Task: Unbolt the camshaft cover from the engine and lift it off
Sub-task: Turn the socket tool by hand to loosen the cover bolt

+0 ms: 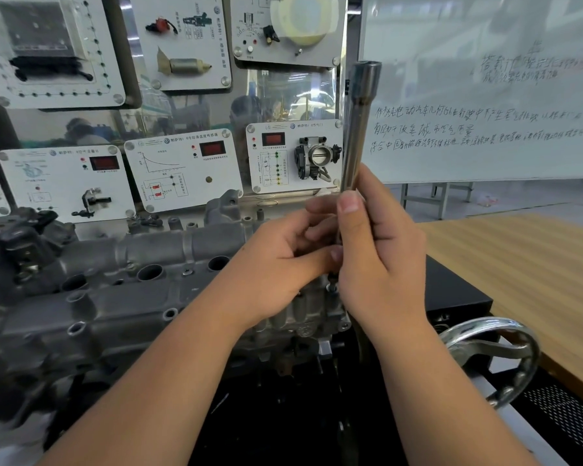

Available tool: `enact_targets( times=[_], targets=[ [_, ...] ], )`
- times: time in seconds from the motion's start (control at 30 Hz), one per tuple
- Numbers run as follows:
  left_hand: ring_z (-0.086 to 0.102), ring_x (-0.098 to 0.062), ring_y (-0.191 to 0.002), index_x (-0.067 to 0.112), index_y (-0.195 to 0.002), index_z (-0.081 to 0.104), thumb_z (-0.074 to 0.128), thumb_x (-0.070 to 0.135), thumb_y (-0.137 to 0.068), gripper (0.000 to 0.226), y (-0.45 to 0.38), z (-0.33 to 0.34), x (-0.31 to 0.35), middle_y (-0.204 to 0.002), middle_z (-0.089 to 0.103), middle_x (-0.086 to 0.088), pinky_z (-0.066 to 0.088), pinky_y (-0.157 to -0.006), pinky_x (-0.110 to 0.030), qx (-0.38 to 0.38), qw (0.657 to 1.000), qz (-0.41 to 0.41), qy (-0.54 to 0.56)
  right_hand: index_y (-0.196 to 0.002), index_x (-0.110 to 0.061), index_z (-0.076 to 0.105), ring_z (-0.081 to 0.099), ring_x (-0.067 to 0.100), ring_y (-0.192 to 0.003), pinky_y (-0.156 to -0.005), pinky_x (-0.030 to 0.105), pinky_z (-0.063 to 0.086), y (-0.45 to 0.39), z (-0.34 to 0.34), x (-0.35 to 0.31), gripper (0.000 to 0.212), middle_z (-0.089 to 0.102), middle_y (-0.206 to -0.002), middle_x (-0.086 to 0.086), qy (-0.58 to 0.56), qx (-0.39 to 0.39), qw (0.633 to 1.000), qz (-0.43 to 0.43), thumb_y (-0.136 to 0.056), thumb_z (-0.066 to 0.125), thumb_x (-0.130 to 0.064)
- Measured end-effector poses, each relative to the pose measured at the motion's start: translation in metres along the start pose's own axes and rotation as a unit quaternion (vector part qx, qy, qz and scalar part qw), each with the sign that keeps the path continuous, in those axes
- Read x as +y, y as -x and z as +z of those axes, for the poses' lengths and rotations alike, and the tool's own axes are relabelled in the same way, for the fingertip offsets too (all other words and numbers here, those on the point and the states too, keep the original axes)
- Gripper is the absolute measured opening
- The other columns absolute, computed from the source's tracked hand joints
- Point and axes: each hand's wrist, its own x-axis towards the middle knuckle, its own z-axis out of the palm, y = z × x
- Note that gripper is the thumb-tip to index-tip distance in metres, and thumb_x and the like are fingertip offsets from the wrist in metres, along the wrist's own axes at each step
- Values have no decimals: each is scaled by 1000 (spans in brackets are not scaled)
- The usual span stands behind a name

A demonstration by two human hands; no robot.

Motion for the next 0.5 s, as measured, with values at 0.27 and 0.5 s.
enact_targets(
  times=[0.27, 0.5],
  targets=[
    [73, -21, -86, 29, -120, 66, 73, 17, -88, 35, -3, 2, -1, -90, 74, 7, 61, -82, -42, 30, 997, 10, -69, -107, -24, 66, 69, 16, -73, -63, 27, 55, 1, 2, -1, 16, 67, -77, -8, 11, 29, 999, -27, -102, 53, -30],
    [73, -23, -107, 26, -121, 65, 72, 31, -86, 36, -3, 0, -1, -107, 77, -4, 58, -98, -46, 5, 1000, 3, -6, -148, -12, 49, 73, 14, -90, -80, 45, 61, 3, 4, 2, 47, 75, -102, -11, -12, 27, 999, -18, -105, 43, -31]
  ],
)
